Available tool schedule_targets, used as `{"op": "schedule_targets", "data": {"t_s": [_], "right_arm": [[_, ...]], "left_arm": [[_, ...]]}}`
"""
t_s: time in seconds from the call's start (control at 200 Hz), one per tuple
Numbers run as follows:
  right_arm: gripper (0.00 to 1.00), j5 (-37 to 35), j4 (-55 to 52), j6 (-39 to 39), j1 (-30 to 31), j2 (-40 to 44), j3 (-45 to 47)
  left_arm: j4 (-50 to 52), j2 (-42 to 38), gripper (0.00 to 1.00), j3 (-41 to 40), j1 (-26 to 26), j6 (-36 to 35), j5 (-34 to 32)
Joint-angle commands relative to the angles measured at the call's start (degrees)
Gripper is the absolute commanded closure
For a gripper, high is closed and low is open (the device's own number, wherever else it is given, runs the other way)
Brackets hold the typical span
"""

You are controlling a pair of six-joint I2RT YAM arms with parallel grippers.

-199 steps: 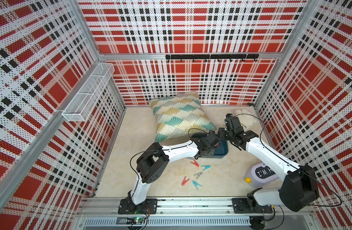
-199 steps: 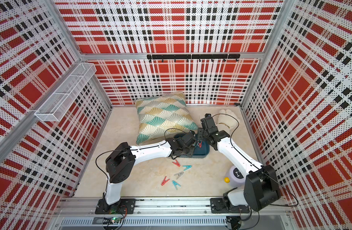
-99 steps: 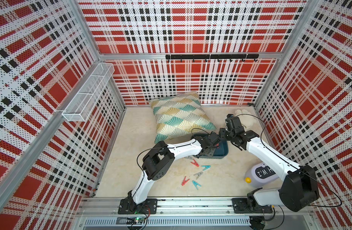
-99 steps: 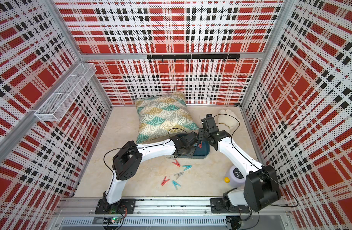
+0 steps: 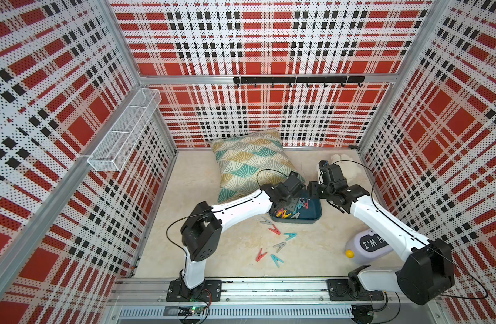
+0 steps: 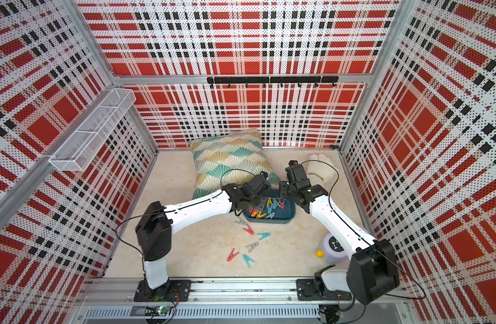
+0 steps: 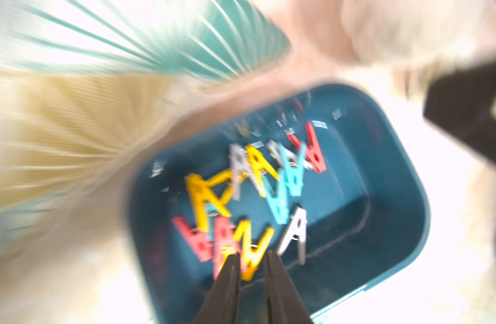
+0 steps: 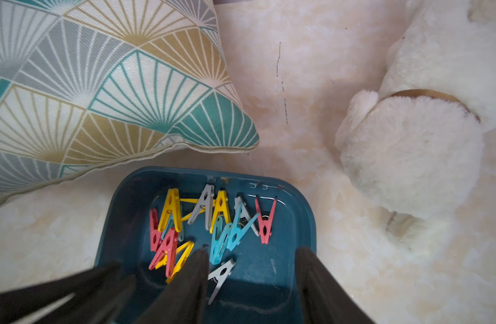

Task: Put the clothespins into the storage box
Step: Place the clothespin in the storage box, then pick up the clothespin from the center of the board.

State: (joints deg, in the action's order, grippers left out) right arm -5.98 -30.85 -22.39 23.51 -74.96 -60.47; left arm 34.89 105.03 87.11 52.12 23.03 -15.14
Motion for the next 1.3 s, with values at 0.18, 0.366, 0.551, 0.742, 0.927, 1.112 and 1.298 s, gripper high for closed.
{"op": "schedule_targets", "data": {"t_s": [0.18,0.366,0.551,0.742,0.927,1.112,1.298], "right_arm": [[0.43,2.3,-4.4,-0.4,12.2,6.2,4.3],[0.43,1.4,-10.4,-3.5,24.8,6.9,4.7],[0.43,6.4,-13.0,-4.7,35.4,5.6,7.0],[0.44,9.7,-12.8,-6.3,42.5,1.6,12.0],[0.48,10.1,-10.2,-7.4,44.6,-0.9,15.4],[0.52,9.9,-8.3,-6.1,45.0,-4.4,15.3],[0.64,8.7,-6.0,-5.0,45.0,-8.8,14.2]], "left_arm": [[0.1,-19.1,0.77,-23.2,-1.1,4.8,-1.5],[-0.7,-27.2,0.77,-35.0,-2.8,8.7,-1.7],[-2.9,-29.9,0.77,-37.8,-11.0,6.9,0.2],[-6.8,-28.6,0.77,-40.6,-18.1,6.4,3.3],[-7.8,-27.8,0.77,-41.5,-19.3,6.5,4.0],[-6.4,-28.7,0.77,-40.2,-19.8,6.1,3.1],[-6.3,-28.8,0.77,-40.0,-20.4,5.6,3.4]]}}
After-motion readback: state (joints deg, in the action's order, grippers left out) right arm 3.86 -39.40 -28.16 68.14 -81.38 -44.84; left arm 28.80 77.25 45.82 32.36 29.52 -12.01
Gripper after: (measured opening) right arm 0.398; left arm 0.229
